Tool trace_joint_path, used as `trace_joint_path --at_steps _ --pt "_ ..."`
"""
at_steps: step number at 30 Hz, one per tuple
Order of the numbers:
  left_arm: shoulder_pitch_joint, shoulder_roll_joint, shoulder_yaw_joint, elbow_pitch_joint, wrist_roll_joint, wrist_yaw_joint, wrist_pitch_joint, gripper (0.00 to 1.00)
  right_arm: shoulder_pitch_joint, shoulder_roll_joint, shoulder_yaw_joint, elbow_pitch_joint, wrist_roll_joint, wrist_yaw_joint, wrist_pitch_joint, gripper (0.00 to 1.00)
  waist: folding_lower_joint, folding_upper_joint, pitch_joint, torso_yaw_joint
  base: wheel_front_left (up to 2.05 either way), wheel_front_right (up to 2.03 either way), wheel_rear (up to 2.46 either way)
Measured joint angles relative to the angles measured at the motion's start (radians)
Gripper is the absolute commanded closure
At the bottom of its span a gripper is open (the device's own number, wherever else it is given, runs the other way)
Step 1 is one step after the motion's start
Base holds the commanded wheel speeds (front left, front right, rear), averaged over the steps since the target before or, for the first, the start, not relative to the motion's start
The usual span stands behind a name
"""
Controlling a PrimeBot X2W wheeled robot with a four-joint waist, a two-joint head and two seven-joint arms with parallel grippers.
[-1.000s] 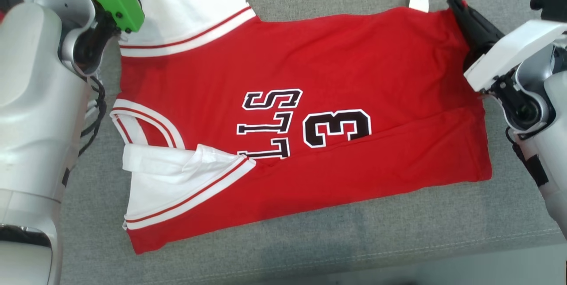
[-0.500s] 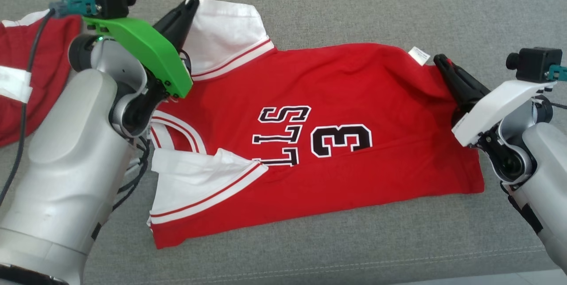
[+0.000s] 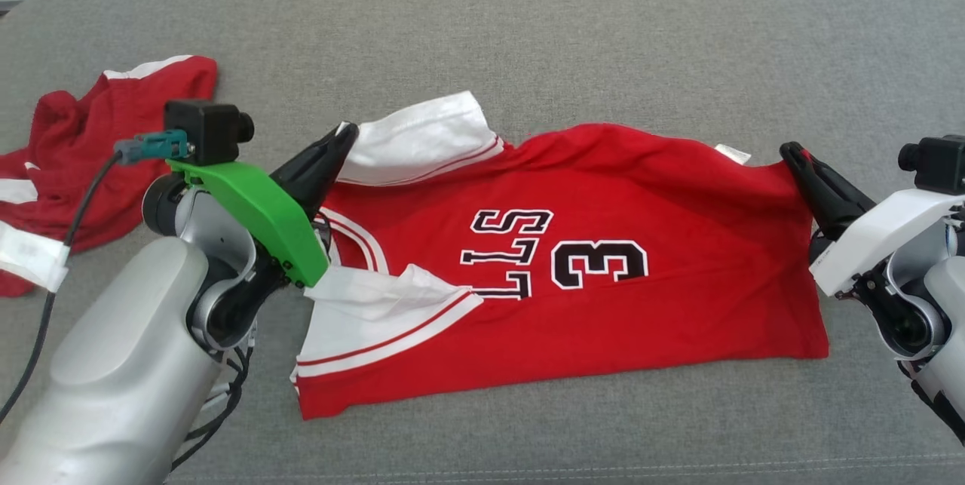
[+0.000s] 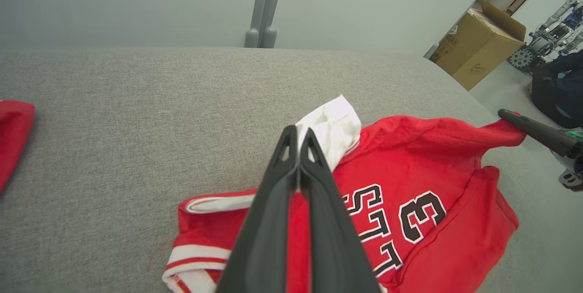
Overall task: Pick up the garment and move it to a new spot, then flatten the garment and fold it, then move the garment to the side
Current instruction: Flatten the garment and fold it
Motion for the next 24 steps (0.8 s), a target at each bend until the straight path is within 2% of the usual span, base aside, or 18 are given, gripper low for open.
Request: trace_joint_path --at_steps 5,14,19,24 --pt "0.059 0.026 -0.02 -0.063 -0.024 0.0 -0.01 1.0 0.0 -0.009 0.008 -0.002 0.015 0.0 -0.023 1.0 0.0 0.0 -0.008 0.02 0.0 0.0 0.0" --pt "0.126 0.088 -0.032 -0.117 -0.039 0.0 -0.044 1.0 0.003 -0.068 0.005 0.016 0.036 0.0 -0.063 1.0 0.0 0.0 -0.005 0.046 0.0 0.0 0.0" --pt "0.162 0.13 -0.022 -0.135 -0.04 0.0 -0.065 1.0 0.013 -0.067 0.019 0.022 0.054 0.0 -0.069 1.0 0.0 0.0 -0.005 0.052 0.0 0.0 0.0" --pt "0.202 0.134 -0.031 -0.169 -0.051 0.0 -0.066 1.0 0.018 -0.067 0.039 0.028 0.067 0.0 -0.076 1.0 0.0 0.0 -0.006 0.054 0.0 0.0 0.0"
